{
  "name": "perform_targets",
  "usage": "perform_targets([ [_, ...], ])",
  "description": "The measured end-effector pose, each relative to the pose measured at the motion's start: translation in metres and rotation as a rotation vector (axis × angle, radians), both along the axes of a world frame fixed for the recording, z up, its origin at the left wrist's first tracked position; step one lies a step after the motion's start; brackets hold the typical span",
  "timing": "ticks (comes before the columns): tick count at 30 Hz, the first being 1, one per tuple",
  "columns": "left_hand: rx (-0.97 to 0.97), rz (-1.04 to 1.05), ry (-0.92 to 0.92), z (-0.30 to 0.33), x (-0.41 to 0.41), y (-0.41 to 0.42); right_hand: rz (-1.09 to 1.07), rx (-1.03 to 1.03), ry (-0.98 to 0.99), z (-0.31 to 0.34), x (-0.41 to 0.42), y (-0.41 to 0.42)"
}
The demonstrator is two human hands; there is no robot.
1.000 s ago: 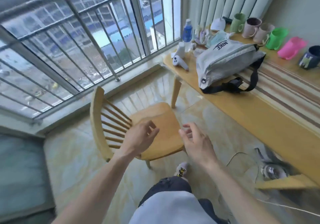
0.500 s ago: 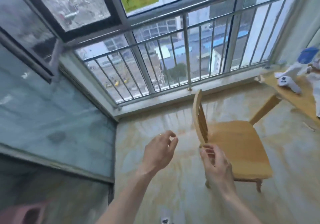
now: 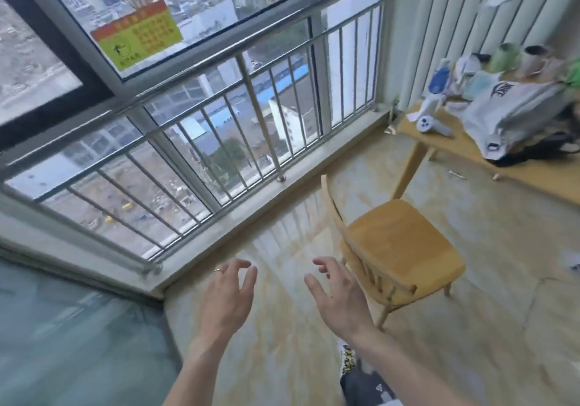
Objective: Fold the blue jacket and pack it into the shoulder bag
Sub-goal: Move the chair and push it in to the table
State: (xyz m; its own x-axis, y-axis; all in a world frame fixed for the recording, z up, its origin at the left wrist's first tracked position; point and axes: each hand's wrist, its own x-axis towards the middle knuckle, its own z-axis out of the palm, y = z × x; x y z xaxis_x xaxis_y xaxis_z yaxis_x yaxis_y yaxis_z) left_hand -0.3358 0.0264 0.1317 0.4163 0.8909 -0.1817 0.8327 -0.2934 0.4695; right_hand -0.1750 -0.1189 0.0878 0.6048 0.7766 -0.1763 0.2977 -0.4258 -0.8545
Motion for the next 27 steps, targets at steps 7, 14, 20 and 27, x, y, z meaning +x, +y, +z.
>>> perform_targets([
  [7, -0.106, -0.155, 0.065, -0.014, 0.07, 0.085, -0.173, -0.061, 0.072, -0.037, 0.05, 0.071],
  [14, -0.139, -0.342, 0.083, -0.026, 0.165, 0.155, -0.271, -0.211, 0.002, -0.057, 0.099, 0.13],
  [20, -0.32, -0.516, 0.05, -0.058, 0.245, 0.176, -0.47, -0.459, -0.002, -0.082, 0.128, 0.127],
  [27, -0.252, -0.896, 0.155, -0.101, 0.311, 0.189, -0.768, -0.828, -0.03, -0.095, 0.103, 0.104],
])
